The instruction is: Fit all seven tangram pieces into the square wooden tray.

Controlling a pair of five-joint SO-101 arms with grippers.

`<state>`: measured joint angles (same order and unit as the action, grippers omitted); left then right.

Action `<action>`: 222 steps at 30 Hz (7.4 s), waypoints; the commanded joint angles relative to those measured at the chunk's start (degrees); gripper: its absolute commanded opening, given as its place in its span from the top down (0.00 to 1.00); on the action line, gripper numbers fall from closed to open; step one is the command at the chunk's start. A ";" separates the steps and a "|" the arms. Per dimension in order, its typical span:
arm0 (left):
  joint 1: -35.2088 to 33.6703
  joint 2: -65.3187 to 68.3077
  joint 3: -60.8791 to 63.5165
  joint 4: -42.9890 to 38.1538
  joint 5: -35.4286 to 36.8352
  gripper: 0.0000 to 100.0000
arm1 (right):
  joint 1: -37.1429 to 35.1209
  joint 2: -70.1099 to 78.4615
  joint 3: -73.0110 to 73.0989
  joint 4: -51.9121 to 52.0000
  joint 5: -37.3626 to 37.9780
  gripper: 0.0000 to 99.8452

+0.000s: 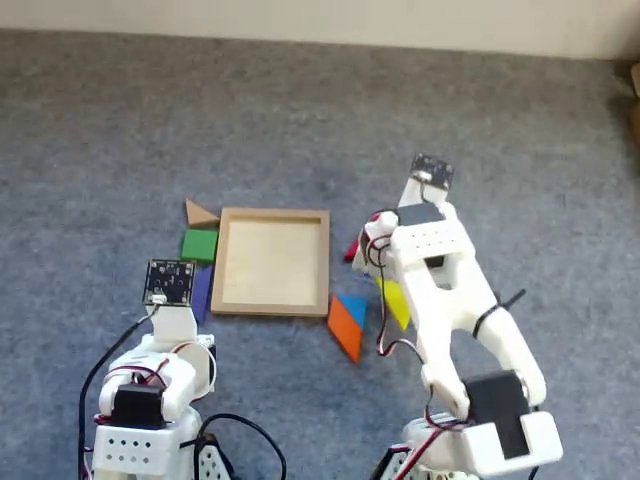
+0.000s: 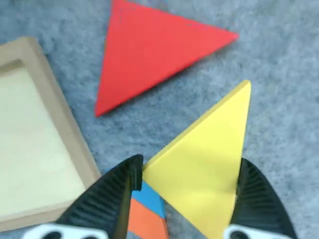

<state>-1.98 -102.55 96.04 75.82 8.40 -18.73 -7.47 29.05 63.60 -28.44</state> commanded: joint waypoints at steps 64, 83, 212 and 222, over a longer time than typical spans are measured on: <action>-0.84 -1.10 1.19 0.18 0.00 1.00 | -21.93 16.57 -18.42 -13.93 0.88 0.68; -0.84 -1.10 1.19 0.18 0.00 1.00 | -7.34 5.14 -19.21 -2.15 14.68 0.68; -0.84 -1.10 1.19 0.18 0.00 1.00 | 7.25 29.93 -29.49 -1.01 -27.16 0.67; -0.84 -1.10 1.19 0.18 0.00 1.00 | 8.48 30.11 -29.05 -2.33 -27.25 0.68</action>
<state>-1.98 -102.55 96.04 75.82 8.40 -11.43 23.65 3.03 62.20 -55.25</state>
